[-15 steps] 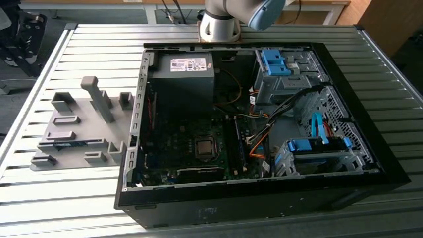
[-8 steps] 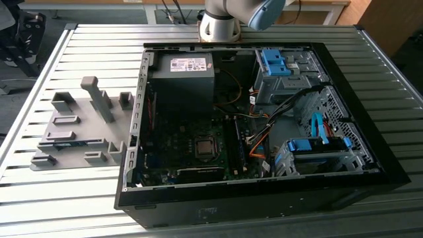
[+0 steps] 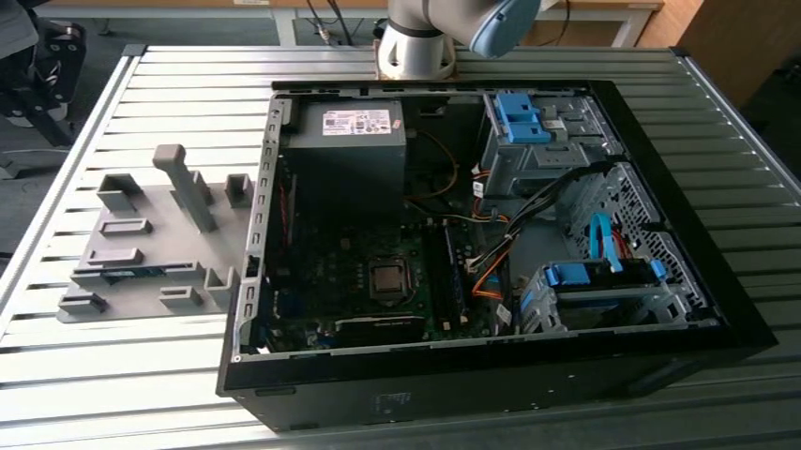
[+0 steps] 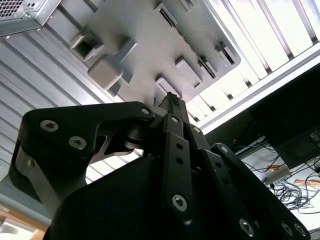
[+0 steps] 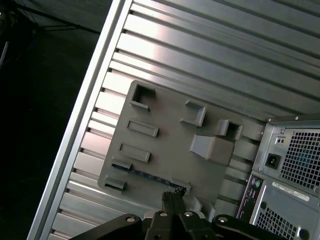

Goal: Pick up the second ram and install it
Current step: 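Pick up the second ram and move it above second insertion slot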

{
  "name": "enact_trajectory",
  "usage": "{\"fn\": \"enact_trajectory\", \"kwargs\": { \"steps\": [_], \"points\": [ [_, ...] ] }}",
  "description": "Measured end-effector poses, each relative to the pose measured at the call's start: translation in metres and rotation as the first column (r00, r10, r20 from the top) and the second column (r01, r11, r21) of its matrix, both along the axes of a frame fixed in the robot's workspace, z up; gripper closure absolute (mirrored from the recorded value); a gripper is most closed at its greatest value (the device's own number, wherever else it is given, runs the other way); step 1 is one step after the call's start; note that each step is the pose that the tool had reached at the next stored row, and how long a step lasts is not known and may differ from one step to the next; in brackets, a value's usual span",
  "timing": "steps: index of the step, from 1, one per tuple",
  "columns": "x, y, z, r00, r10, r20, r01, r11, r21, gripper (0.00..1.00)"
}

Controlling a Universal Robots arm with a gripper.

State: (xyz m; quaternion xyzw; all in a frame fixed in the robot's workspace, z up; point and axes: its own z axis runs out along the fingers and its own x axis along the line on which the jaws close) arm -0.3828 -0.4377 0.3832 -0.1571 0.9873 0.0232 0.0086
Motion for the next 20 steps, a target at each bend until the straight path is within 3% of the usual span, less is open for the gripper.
{"fn": "enact_trajectory", "kwargs": {
  "steps": [16, 20],
  "points": [
    [-0.0007, 0.0, 0.0001, 1.0, 0.008, -0.0001, -0.008, 1.0, -0.0001, 0.89],
    [-0.0011, 0.0, 0.0, 0.999, 0.045, -0.0001, -0.045, 0.999, -0.0001, 0.89]
  ]
}}
